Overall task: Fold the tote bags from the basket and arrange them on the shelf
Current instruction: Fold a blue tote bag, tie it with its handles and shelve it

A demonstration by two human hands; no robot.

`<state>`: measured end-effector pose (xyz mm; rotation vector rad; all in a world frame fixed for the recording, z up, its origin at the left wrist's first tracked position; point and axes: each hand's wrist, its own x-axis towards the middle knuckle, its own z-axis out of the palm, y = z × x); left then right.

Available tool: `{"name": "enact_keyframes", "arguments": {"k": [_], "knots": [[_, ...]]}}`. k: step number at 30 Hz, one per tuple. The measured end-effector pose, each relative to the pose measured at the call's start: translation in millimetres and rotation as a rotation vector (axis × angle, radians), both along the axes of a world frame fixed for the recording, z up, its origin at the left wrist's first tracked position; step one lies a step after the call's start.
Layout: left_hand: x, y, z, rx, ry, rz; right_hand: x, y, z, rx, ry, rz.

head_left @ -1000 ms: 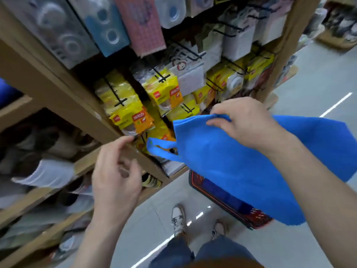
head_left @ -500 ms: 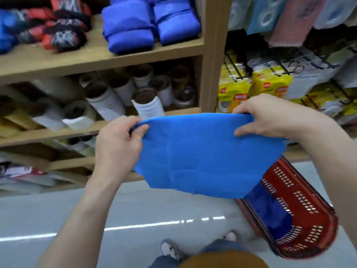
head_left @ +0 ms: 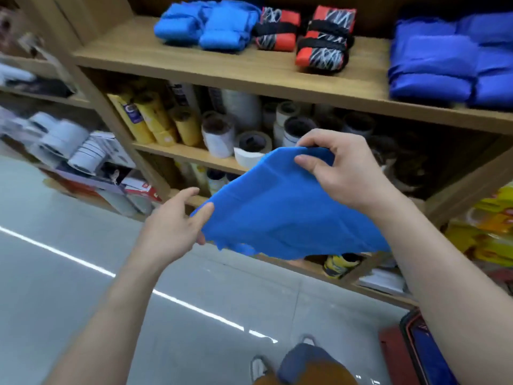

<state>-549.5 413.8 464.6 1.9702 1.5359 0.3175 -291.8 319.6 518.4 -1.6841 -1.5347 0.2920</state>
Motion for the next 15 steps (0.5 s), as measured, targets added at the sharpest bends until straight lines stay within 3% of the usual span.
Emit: {"name": "enact_keyframes", "arguments": {"k": [3,6,10,13,15], "knots": [[-3,7,2,-0.285,-0.426,0.077,-21,34,12,0.028,0.008,0.084],[-10,30,6,-0.139,-0.544,0.216,-31,67,18,0.030,0.030,0.106],[-16,67,30,0.358,-0.257,0.192,-33,106,25,-0.083,-0.303,0.065],[-2,97,63,0.756,-0.056,-0.007,-50,144,37,-0.104,-0.645,0.153],[13,120,83,0.972,0.081,-0.128,-64,174,43,-0.102,-0.718,0.170]]}}
